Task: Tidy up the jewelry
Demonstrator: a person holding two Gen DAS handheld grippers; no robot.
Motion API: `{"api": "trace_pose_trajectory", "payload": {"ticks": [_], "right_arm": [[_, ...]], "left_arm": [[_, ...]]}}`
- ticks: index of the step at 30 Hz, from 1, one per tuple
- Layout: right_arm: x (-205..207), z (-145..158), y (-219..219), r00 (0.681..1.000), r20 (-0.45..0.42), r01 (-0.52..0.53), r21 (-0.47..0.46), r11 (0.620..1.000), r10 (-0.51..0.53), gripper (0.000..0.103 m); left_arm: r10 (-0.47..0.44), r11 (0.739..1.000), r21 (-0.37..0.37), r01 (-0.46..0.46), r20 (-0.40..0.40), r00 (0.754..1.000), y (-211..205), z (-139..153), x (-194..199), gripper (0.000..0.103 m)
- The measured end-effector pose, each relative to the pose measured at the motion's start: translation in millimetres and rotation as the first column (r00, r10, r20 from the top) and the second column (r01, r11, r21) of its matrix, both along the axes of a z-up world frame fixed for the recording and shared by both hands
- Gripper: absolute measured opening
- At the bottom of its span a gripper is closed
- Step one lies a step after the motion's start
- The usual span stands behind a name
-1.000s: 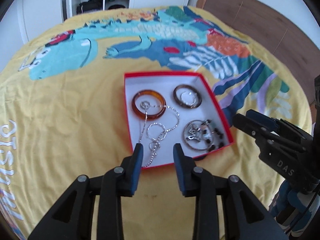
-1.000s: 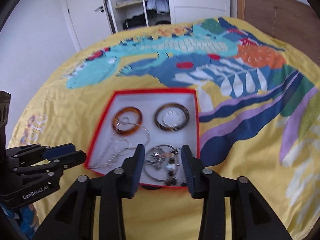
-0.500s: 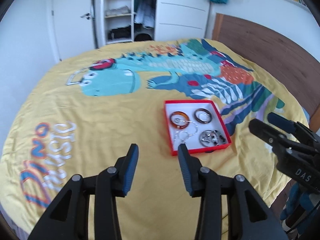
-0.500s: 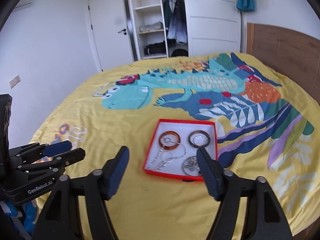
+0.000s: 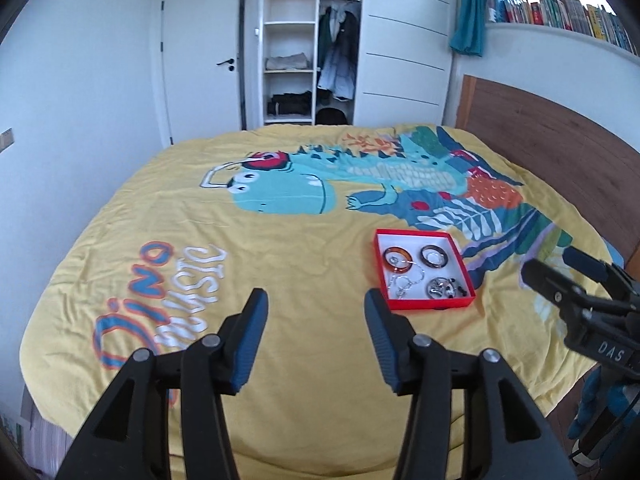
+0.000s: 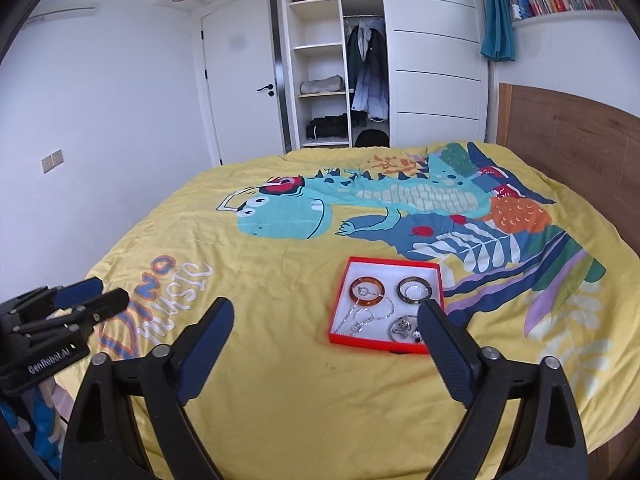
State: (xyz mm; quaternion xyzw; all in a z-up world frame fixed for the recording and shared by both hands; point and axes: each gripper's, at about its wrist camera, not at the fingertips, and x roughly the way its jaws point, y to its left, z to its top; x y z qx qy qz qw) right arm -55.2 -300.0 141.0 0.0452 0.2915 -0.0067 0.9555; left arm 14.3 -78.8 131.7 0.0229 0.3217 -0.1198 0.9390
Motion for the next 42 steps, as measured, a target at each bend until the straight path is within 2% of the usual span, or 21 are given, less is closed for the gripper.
{"api": "trace_pose_trajectory", "payload": {"ticks": [4, 11, 13, 15, 22, 42], "right_arm": [[-8.8, -10.1, 5.3, 1.000, -0.022, 0.006, 0.000, 1.000, -0.006, 0.103], [-17.9, -34.6, 9.7, 0.998, -0.064, 0.025, -0.027, 0.999, -0.026, 0.103], [-18.0, -41.0, 8.7, 0.997, -0.072, 0.032, -0.030, 0.999, -0.034, 0.103], [-19.1, -47.1, 8.5, 0.996, -0.079, 0.040, -0.030, 0.999, -0.042, 0.103], [-17.1, -69.3, 8.2, 0.991, -0.119, 0.051, -0.042, 0.998, -0.056, 0.103], [-2.5, -97.9, 11.8, 0.978, -0.196, 0.064, -0.053, 0.997, -0.073, 0.103]], "left_arm": [[0.038, 0.999, 0.021, -0.038, 0.019, 0.999, 12.8, 0.7, -11.9, 0.049], [0.087, 0.995, 0.038, -0.088, 0.027, 0.996, 27.9, -14.3, -20.5, 0.049], [0.092, 0.995, 0.048, -0.093, 0.022, 0.995, 31.0, -21.6, -21.5, 0.052], [0.096, 0.993, 0.060, -0.097, 0.016, 0.995, 32.0, -28.3, -21.3, 0.056], [0.107, 0.990, 0.096, -0.104, -0.025, 0.994, 32.6, -51.5, -18.5, 0.057], [0.122, 0.990, 0.092, -0.110, -0.128, 0.984, 44.2, -89.8, 1.4, 0.061]]}}
